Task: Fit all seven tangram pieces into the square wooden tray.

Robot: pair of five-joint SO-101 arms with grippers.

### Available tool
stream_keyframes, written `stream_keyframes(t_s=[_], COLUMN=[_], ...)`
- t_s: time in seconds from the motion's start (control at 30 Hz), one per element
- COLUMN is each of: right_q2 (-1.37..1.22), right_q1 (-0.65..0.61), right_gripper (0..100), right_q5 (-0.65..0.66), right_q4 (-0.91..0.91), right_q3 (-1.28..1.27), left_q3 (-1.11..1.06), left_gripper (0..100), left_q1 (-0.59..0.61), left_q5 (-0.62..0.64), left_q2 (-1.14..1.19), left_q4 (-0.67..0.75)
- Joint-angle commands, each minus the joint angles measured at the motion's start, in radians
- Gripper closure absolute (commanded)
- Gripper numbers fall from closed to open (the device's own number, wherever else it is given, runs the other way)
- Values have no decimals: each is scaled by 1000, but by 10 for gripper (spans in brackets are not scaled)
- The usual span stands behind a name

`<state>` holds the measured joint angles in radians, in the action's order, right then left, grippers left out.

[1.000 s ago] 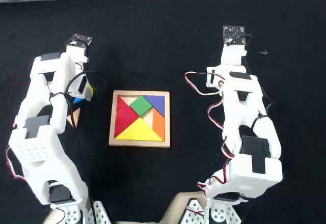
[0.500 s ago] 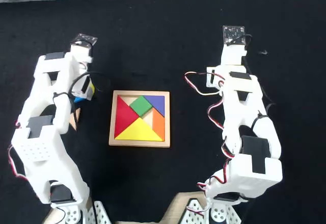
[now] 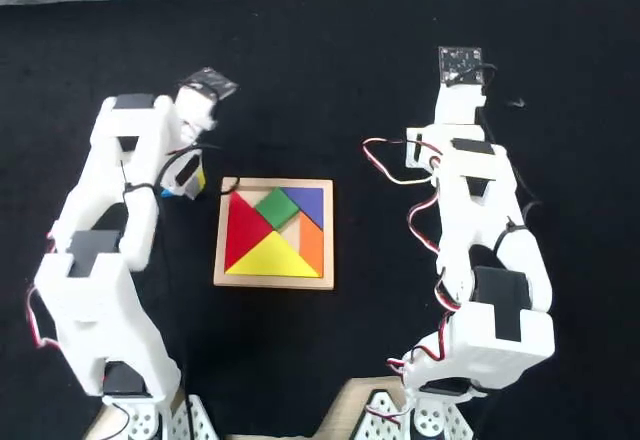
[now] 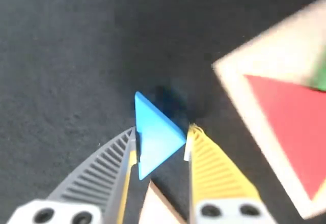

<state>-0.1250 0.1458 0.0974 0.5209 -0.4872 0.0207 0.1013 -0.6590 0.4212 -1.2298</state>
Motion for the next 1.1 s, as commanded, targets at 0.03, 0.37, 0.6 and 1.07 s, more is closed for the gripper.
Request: stream_keyframes(t_s=[0.03, 0.37, 0.6, 1.07], right_q2=[5, 5, 7, 7], right_q1=[-12, 20, 32, 25], right_gripper=[987, 987, 987, 987], right_q5=[8, 0, -2, -2], right_q4=[-17, -17, -18, -18], right_q3=[53, 54, 56, 56], left_q3=[93, 99, 171, 159], left_gripper=[952, 803, 802, 802], left_q1=[-120, -291, -292, -156], left_q5=[-173, -345, -394, -411], left_q2=[-173, -97, -3, -41], left_q4=[-121, -78, -69, -173])
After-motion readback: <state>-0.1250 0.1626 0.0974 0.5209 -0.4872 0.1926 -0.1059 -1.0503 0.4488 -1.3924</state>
